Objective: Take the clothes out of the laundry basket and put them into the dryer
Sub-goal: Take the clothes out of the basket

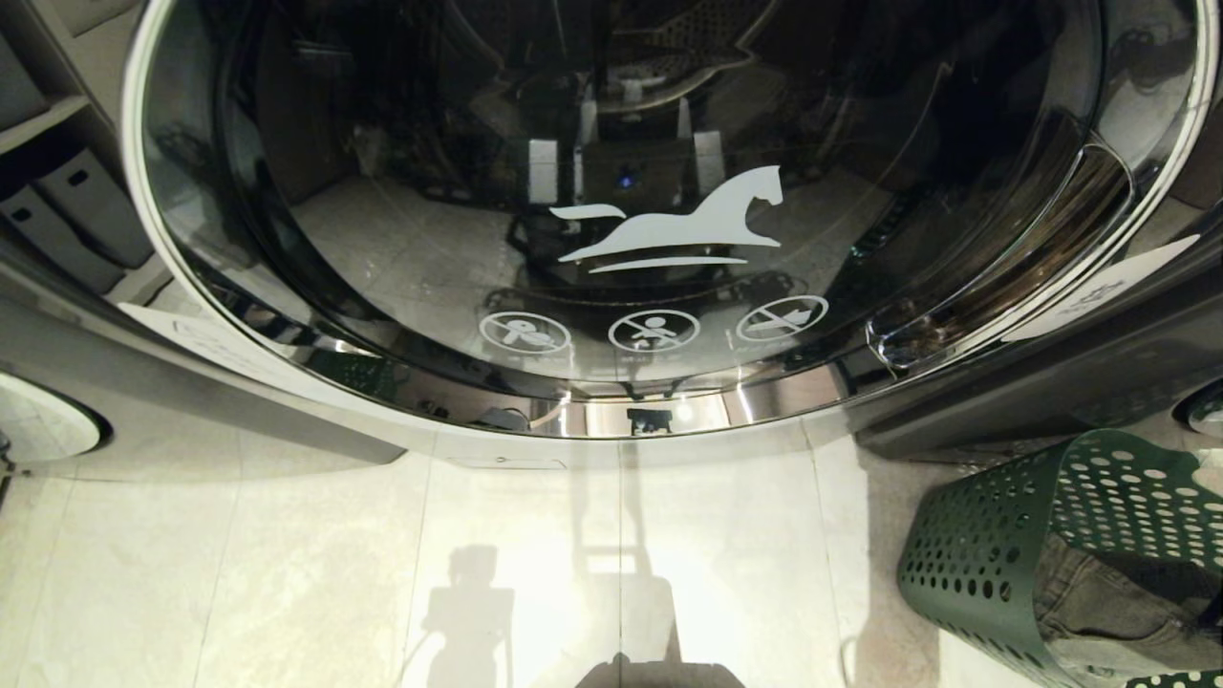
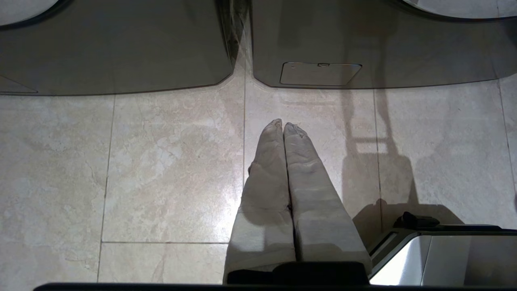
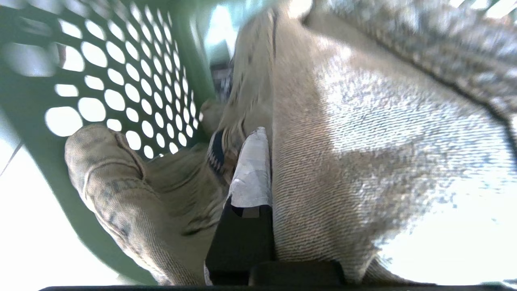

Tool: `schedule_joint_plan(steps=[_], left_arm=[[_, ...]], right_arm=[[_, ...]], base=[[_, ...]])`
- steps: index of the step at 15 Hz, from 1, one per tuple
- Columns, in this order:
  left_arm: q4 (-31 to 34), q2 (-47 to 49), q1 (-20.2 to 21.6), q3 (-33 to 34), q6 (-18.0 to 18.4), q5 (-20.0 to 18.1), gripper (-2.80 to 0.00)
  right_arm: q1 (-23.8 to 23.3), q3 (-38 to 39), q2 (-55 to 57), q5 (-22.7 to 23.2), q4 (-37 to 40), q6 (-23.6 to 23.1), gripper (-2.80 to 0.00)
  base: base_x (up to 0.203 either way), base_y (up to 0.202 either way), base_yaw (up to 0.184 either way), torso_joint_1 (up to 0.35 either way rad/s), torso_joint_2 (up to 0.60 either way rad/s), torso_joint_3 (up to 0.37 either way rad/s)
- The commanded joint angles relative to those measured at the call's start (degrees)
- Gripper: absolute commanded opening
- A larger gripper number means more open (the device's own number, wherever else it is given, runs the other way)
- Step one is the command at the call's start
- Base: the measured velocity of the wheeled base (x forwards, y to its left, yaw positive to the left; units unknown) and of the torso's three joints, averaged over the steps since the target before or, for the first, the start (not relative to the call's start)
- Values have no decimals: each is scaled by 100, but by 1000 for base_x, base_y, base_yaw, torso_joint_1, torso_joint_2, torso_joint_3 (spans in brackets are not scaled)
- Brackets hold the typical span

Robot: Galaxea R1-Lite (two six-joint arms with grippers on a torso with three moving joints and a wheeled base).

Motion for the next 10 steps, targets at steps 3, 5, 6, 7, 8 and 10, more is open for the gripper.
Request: schedule_joint_plan(steps=[3,5,6,7,8,10], left_arm=[[-1,-2,2,0,2,1,-280],[-1,-2,2,0,2,1,-280],[-1,-2,2,0,2,1,-280],[-1,-2,2,0,2,1,-280],[-1,-2,2,0,2,1,-280],[-1,-2,2,0,2,1,-280]], right_arm=[[-174,309,-2455,-160,-59,-547,-280],[-196,382,-3614,-131,-54,-1072,-280],[-167,411,-4160,-11,-52,-1321,-280],[-63,436,-4633,192,-50,-1563,-280],[149,445,-4973,374,-49,-1800,-280],[1000,405,-5433,651,-48,-2176,-280]], base=[[0,0,0,0,0,0],[0,0,0,0,0,0],[0,0,0,0,0,0],[0,0,0,0,0,0],[0,0,0,0,0,0],[0,0,0,0,0,0]])
